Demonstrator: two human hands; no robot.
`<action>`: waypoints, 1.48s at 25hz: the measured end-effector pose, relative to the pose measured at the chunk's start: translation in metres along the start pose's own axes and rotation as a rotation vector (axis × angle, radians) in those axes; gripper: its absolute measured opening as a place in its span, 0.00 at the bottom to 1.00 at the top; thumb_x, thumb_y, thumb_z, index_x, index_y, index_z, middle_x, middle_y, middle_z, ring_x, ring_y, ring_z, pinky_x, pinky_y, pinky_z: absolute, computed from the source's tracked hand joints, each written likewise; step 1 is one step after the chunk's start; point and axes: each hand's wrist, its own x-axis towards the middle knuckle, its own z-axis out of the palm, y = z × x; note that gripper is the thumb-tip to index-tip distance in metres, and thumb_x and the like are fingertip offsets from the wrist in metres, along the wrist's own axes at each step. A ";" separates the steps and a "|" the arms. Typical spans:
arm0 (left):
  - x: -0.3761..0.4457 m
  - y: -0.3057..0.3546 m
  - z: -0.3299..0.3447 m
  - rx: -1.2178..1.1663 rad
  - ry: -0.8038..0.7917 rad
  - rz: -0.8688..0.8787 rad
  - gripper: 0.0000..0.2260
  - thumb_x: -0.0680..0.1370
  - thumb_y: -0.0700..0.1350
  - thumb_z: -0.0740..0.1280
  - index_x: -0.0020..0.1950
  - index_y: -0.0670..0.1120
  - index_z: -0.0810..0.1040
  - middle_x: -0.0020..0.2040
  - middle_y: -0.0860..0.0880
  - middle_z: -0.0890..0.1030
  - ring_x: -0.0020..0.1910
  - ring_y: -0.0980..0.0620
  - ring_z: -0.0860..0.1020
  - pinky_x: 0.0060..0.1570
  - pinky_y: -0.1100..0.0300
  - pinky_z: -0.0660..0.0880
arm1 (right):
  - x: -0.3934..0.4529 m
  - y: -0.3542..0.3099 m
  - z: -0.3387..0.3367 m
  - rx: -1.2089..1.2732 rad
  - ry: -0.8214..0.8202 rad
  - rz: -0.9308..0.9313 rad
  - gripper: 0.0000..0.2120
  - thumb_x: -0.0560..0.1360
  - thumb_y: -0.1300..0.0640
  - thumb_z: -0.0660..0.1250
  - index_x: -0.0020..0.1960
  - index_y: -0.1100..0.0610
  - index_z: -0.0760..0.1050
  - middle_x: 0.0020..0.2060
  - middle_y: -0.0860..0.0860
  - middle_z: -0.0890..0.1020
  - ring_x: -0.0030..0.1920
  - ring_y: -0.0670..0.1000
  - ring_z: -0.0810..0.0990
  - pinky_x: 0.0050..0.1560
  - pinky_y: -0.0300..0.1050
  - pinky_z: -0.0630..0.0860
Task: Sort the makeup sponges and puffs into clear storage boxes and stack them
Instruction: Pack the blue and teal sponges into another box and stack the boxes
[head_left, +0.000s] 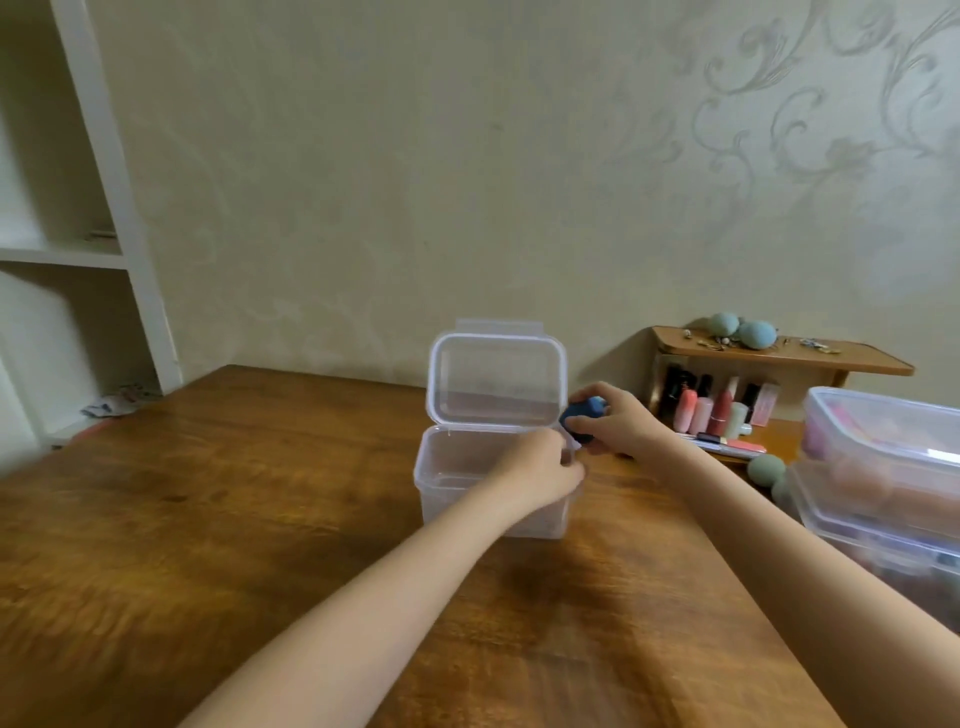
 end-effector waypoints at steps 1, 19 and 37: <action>0.001 -0.001 -0.009 -0.035 0.057 0.031 0.12 0.79 0.42 0.60 0.55 0.38 0.79 0.50 0.41 0.81 0.54 0.43 0.79 0.46 0.58 0.73 | -0.002 0.000 -0.001 -0.033 -0.010 0.007 0.17 0.73 0.58 0.70 0.60 0.57 0.71 0.54 0.57 0.72 0.48 0.56 0.78 0.46 0.47 0.81; -0.006 -0.091 -0.039 0.075 0.042 -0.168 0.40 0.70 0.54 0.73 0.75 0.43 0.57 0.73 0.45 0.59 0.68 0.46 0.67 0.63 0.55 0.69 | -0.022 -0.038 0.055 -0.196 -0.212 -0.233 0.07 0.75 0.64 0.65 0.53 0.58 0.76 0.55 0.57 0.77 0.53 0.55 0.77 0.47 0.43 0.77; 0.018 -0.075 -0.041 0.445 -0.040 -0.202 0.25 0.72 0.44 0.73 0.63 0.45 0.64 0.63 0.43 0.65 0.54 0.43 0.76 0.48 0.55 0.77 | -0.004 -0.038 0.042 -0.452 0.044 -0.309 0.15 0.76 0.53 0.65 0.36 0.63 0.76 0.33 0.57 0.79 0.36 0.53 0.76 0.41 0.49 0.75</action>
